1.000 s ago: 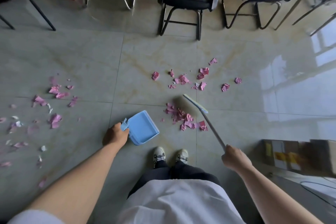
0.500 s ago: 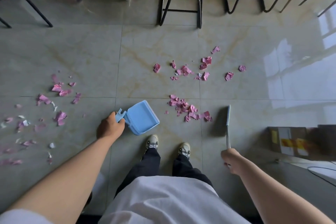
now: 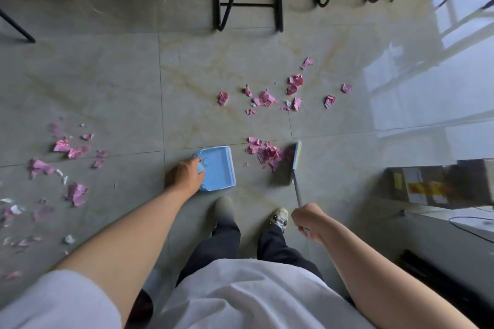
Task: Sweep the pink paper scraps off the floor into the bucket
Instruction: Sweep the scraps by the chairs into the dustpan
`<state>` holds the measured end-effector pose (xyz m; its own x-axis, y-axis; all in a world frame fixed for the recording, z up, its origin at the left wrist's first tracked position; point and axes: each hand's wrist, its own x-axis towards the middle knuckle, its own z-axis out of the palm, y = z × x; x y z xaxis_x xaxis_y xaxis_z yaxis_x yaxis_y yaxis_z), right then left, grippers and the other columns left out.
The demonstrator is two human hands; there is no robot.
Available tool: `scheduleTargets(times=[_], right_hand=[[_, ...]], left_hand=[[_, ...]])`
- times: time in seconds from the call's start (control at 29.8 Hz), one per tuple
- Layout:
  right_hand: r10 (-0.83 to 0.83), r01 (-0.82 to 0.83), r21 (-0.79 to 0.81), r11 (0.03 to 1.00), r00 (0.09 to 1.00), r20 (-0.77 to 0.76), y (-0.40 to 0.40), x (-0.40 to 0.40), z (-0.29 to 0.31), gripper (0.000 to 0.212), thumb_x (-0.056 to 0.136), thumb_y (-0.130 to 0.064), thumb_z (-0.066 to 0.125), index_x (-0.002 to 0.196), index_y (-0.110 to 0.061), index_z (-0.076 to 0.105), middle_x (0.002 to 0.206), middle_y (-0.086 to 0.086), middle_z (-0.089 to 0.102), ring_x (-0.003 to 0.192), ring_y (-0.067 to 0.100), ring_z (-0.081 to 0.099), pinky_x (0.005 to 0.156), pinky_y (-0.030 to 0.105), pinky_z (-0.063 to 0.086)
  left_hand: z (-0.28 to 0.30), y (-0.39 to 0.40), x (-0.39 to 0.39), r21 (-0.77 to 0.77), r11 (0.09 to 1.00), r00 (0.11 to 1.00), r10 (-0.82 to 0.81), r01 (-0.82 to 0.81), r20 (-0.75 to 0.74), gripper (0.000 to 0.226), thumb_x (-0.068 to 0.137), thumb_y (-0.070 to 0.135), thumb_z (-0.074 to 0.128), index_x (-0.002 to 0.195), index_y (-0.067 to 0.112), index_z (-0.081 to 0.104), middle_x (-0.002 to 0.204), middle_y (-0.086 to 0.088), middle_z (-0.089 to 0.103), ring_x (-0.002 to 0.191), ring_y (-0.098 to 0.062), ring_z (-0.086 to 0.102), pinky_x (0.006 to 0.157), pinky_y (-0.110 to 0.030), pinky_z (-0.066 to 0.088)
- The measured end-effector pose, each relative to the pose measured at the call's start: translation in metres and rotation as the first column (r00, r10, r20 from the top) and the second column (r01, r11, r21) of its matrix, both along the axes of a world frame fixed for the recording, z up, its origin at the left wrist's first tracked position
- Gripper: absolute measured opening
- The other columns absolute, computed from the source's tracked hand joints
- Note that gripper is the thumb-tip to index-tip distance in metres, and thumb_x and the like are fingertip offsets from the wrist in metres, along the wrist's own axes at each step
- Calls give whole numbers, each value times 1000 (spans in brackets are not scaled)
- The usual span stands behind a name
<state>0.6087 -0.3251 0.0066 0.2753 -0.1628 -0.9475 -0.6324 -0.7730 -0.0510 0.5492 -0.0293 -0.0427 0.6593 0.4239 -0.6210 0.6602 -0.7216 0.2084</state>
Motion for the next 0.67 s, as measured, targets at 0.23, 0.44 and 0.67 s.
scheduleTargets(times=[0.23, 0.44, 0.67], right_hand=[[201, -202, -18, 979, 979, -27, 38, -1, 7, 28, 89, -6, 48, 65, -17, 40, 68, 1, 46, 53, 11, 46, 39, 17, 42], [340, -341, -8, 940, 940, -35, 53, -18, 9, 29, 88, -7, 49, 64, -18, 38, 68, 1, 47, 60, 16, 52, 53, 22, 47], [501, -504, -39, 863, 862, -71, 61, -26, 24, 19, 91, -4, 43, 100, -7, 58, 75, 8, 58, 76, 24, 61, 78, 29, 45]], left_hand=[[-9, 9, 20, -24, 997, 996, 76, -75, 39, 34, 92, 26, 51, 124, 16, 56, 116, -19, 64, 104, -38, 61, 82, -37, 47], [-16, -2, 26, -79, 974, 974, 218, -213, 60, 27, 91, 25, 53, 113, 11, 59, 113, -20, 65, 103, -39, 61, 81, -37, 47], [-17, -11, 36, -94, 964, 967, 251, -247, 35, 25, 91, 26, 51, 110, 10, 58, 113, -19, 65, 103, -38, 61, 84, -38, 48]])
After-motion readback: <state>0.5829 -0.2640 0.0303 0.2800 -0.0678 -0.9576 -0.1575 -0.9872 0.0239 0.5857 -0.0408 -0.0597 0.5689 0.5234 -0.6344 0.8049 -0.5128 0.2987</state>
